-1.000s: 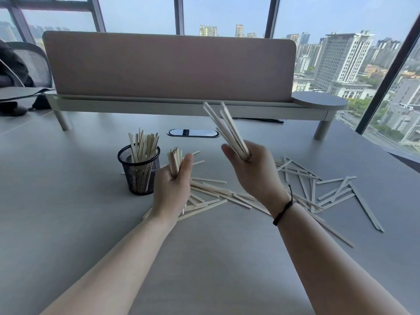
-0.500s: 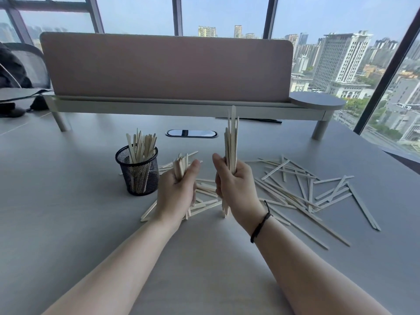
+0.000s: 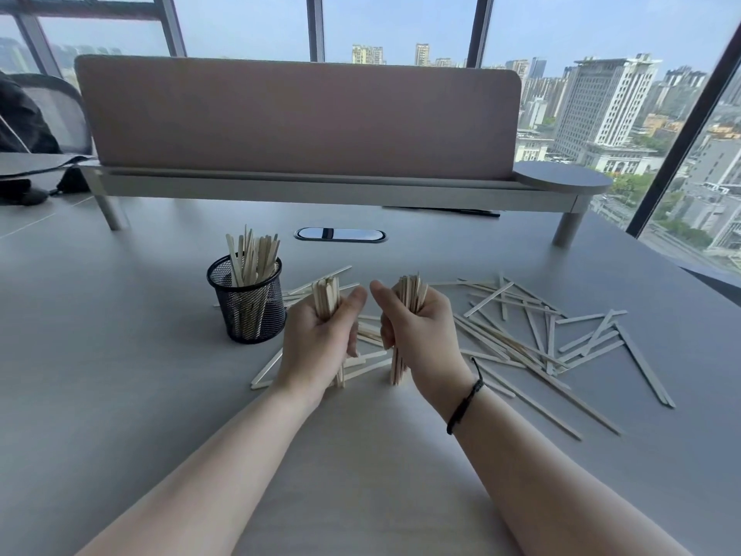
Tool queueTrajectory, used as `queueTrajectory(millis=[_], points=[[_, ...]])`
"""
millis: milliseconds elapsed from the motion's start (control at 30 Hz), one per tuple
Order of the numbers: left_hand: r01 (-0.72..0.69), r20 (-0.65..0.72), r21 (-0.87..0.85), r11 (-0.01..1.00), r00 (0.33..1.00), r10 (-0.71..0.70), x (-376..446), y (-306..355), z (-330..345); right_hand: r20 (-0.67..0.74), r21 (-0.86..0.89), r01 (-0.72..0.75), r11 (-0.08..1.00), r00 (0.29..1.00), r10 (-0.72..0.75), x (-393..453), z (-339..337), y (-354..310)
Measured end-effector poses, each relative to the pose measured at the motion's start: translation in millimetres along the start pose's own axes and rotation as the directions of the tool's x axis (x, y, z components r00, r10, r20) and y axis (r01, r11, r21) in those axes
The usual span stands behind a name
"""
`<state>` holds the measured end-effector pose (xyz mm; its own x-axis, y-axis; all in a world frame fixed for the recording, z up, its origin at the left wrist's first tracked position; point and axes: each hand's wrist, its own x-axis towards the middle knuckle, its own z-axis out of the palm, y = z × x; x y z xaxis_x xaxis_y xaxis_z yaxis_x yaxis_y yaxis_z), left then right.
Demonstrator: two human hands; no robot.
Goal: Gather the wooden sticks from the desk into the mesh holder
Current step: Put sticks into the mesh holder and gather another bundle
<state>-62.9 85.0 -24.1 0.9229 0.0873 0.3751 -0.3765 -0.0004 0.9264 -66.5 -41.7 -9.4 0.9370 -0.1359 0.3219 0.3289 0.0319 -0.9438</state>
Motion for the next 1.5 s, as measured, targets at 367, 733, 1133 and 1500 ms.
queueTrajectory(millis=[367, 733, 1133, 1500], points=[[0.187, 0.006, -0.127, 0.974, 0.982, -0.187, -1, 8, 1, 0.086, 0.064, -0.209, 0.976, 0.975, 0.203, 5, 5, -3], [0.128, -0.178, -0.310, 0.942, 0.965, -0.190, 48, 67, -50, 0.212, 0.256, -0.237, 0.937, 0.960, 0.185, 35, 77, -44], [0.184, -0.457, 0.084, 0.979, 0.880, -0.126, 117, 45, -115, 0.052, 0.142, -0.205, 0.968, 0.979, 0.199, 92, 176, -48], [0.185, -0.301, 0.303, 0.935, 0.949, -0.090, 120, 9, -120, 0.181, -0.519, 0.212, 0.828, 0.974, -0.136, 106, 174, -19]])
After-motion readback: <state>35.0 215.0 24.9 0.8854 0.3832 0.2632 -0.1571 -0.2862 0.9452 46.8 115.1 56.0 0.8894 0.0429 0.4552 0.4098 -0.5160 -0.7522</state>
